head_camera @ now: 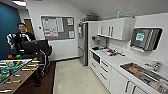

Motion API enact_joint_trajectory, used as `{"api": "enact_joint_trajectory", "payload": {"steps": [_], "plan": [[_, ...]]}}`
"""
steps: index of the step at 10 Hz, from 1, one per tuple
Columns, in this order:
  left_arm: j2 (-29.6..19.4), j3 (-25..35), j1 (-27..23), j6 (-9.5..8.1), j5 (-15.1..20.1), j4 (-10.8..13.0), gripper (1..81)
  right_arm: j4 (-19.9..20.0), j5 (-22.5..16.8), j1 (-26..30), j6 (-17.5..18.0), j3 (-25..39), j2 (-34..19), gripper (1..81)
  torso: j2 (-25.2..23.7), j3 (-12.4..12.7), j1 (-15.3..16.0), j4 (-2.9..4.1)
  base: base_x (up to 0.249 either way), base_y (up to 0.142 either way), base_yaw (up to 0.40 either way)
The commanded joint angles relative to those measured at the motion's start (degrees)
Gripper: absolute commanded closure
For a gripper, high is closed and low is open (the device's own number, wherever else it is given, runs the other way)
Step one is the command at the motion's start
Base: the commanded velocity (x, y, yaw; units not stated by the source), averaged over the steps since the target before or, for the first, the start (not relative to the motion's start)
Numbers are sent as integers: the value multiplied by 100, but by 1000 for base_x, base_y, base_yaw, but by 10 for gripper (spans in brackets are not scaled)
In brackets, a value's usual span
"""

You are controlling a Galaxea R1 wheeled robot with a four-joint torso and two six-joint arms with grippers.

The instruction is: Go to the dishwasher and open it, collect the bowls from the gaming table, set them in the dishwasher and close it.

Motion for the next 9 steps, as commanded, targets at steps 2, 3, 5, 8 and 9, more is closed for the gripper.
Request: {"api": "enact_joint_trajectory", "payload": {"steps": [2, 3, 5, 8, 9], "plan": [[-52, -7, -233, 48, 228, 75, 10, -66, -261, 295, -31, 42, -26, 10, 0, 0, 0, 0, 0, 0, 362], [-61, -16, -217, 48, 228, 75, 10, -66, -269, 287, -31, 51, -26, 10, 0, 0, 0, 0, 0, 0, 362], [-70, -16, -172, 48, 219, 75, 10, -75, -278, 286, -31, 51, -26, 10, 0, 0, 0, 0, 0, 0, 363], [-105, -16, -163, 48, 219, 67, 10, -75, -269, 278, -39, 227, -105, 10, 0, 0, 0, 0, 0, 0, 363], [-114, -7, -163, 48, 210, 67, 10, -75, -269, 278, -39, 323, -158, 10, 0, 0, -2, 0, 0, 0, 363]]}}
